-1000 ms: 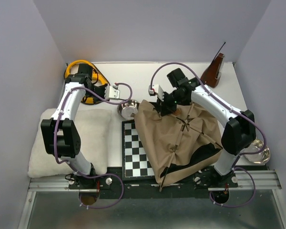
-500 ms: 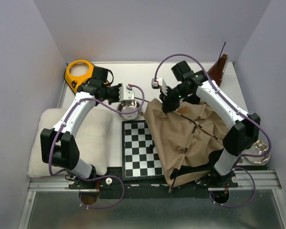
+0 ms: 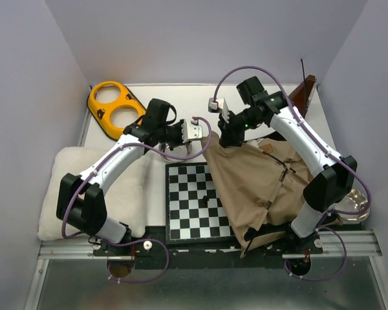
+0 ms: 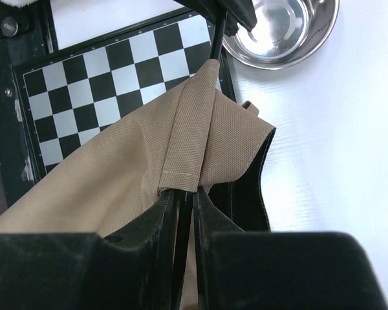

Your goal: Set up the pet tent

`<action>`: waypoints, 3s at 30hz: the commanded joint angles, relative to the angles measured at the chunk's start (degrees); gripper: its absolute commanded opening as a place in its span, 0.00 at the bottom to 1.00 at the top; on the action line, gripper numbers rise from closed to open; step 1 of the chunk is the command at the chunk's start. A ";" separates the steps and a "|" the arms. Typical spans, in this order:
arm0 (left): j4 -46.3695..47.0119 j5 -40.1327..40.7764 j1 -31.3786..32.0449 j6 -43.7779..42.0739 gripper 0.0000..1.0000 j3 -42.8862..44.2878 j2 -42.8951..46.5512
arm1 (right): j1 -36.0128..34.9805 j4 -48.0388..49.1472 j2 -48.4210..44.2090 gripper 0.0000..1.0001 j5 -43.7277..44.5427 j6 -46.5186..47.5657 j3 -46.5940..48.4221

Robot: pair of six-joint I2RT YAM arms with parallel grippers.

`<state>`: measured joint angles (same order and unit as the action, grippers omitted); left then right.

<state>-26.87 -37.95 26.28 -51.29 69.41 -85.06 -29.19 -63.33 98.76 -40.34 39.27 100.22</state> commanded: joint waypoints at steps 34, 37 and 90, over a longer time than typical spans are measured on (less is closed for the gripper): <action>-41.32 -6.87 -34.27 -29.38 0.17 3.02 20.36 | -3.68 -12.77 -1.03 0.01 -3.00 17.15 18.94; -42.12 -8.53 -34.99 -31.15 0.00 2.14 22.03 | -3.86 -13.92 -0.15 0.01 -3.34 17.16 20.97; 28.35 8.77 21.70 27.29 0.00 6.80 6.22 | -9.83 -8.92 1.17 0.04 -8.97 9.34 21.33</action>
<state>-28.49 -18.00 40.80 -29.85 71.57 -79.53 -32.32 -85.27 96.25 -31.75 50.26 123.74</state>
